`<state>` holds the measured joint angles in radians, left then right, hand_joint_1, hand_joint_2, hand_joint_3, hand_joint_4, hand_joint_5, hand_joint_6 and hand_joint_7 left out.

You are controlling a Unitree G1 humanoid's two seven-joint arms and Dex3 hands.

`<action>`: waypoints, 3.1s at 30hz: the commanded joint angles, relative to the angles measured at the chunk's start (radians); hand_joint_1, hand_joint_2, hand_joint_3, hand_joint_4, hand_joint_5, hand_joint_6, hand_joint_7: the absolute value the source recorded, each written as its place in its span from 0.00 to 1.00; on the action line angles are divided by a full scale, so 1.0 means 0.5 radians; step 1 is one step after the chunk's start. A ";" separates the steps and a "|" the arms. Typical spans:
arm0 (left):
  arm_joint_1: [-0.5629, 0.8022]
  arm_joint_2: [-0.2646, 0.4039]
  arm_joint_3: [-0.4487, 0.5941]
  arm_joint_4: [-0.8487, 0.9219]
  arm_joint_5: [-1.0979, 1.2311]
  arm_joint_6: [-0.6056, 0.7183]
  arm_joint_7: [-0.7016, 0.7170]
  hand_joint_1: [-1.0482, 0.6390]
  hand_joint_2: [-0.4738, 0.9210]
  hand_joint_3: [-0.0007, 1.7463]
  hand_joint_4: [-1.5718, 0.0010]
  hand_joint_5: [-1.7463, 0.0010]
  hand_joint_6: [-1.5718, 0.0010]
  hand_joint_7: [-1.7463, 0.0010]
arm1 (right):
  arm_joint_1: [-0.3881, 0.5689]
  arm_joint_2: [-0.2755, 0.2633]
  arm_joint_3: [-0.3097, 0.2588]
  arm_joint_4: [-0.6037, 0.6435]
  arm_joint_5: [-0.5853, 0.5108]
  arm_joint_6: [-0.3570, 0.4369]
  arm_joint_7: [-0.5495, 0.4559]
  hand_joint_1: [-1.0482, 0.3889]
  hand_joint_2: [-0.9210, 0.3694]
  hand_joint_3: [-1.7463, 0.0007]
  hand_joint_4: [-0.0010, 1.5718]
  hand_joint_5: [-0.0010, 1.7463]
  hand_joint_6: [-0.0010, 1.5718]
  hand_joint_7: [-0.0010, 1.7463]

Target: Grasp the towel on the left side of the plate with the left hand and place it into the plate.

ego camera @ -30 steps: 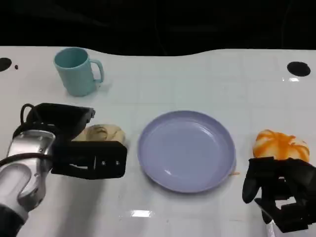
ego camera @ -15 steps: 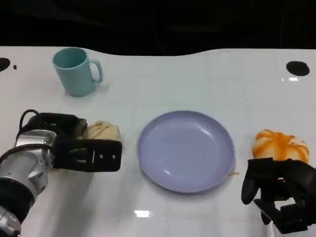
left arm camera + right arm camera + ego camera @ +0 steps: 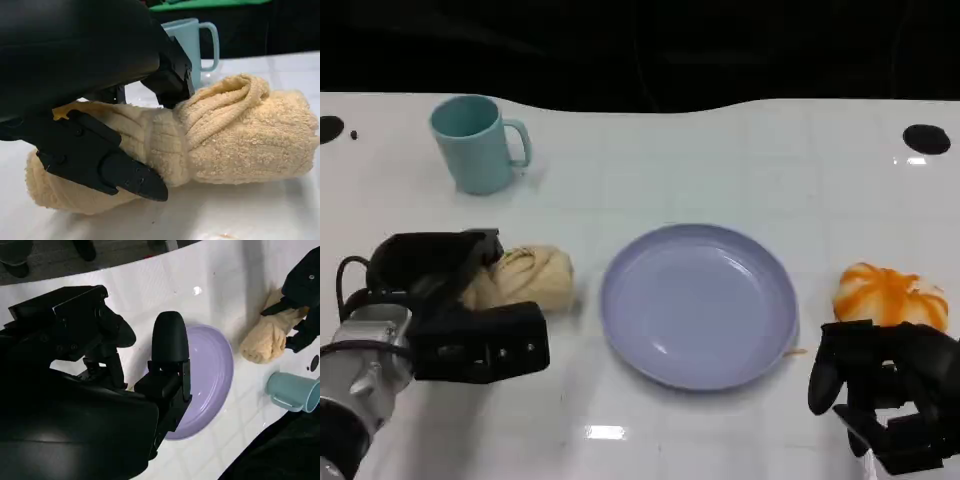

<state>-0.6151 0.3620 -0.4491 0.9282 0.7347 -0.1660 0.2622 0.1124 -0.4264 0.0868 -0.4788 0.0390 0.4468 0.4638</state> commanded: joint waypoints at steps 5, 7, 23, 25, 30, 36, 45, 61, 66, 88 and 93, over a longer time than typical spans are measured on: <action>0.089 0.057 0.105 -0.297 -0.072 0.072 0.030 0.48 0.95 0.20 0.47 0.00 0.65 0.00 | -0.013 -0.018 -0.046 0.023 0.074 0.028 0.014 0.79 0.18 0.45 0.42 0.98 0.41 0.83; 0.113 0.050 0.121 -0.403 -0.074 0.114 0.024 0.49 0.96 0.20 0.47 0.00 0.64 0.00 | -0.017 -0.025 -0.041 0.025 0.069 0.031 0.013 0.79 0.18 0.45 0.42 0.98 0.41 0.83; 0.240 -0.031 0.093 -1.240 -0.181 0.099 -0.520 0.47 0.82 0.39 0.49 0.00 0.63 0.00 | -0.015 -0.027 -0.035 0.018 0.066 0.039 0.009 0.79 0.18 0.45 0.42 0.98 0.41 0.83; 0.230 -0.066 0.080 -1.257 -0.169 0.122 -0.555 0.47 0.81 0.39 0.50 0.00 0.63 0.00 | -0.011 -0.028 -0.032 0.012 0.063 0.039 0.009 0.79 0.18 0.45 0.42 0.98 0.41 0.84; 0.163 -0.175 0.016 -1.229 -0.133 0.169 -0.635 0.50 0.81 0.39 0.48 0.00 0.62 0.00 | -0.006 -0.023 -0.029 -0.016 0.069 0.070 0.006 0.79 0.18 0.46 0.41 0.98 0.41 0.83; 0.084 -0.253 -0.032 -1.135 -0.155 0.159 -0.736 0.50 0.82 0.40 0.49 0.00 0.64 0.00 | -0.018 -0.022 -0.019 -0.019 0.063 0.087 0.004 0.79 0.18 0.46 0.41 0.98 0.41 0.83; 0.010 -0.205 -0.085 -1.068 -0.208 0.018 -0.981 0.37 1.00 0.05 0.84 0.67 0.74 0.98 | -0.020 -0.019 -0.017 -0.023 0.064 0.082 0.001 0.79 0.19 0.44 0.41 0.98 0.41 0.83; 0.036 -0.098 -0.061 -1.298 -0.195 0.158 -1.319 0.14 1.00 0.02 0.99 0.96 0.93 0.98 | -0.016 -0.013 -0.023 -0.051 0.060 0.085 -0.028 0.80 0.18 0.45 0.41 0.99 0.40 0.85; 0.162 -0.040 0.030 -1.474 -0.312 0.151 -1.348 0.17 1.00 0.03 0.97 0.94 0.91 0.98 | -0.010 -0.021 -0.027 -0.058 0.067 0.090 -0.020 0.79 0.18 0.45 0.41 0.99 0.40 0.85; 1.107 -0.210 0.780 -2.186 -1.473 0.229 -1.277 0.55 0.80 0.52 0.49 0.26 0.44 0.53 | -0.031 -0.015 -0.002 -0.009 0.040 0.027 -0.023 0.79 0.19 0.45 0.42 0.98 0.41 0.84; 1.303 -0.220 0.852 -2.459 -1.658 0.547 -1.291 0.54 0.76 0.60 0.51 0.12 0.50 0.32 | -0.050 -0.013 0.007 -0.015 0.047 0.049 -0.019 0.79 0.20 0.44 0.42 0.98 0.41 0.84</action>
<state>-0.0139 0.2492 -0.0511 -0.2339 -0.0445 0.0334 -0.3876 0.0968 -0.4279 0.0941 -0.4841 0.0618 0.4677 0.4567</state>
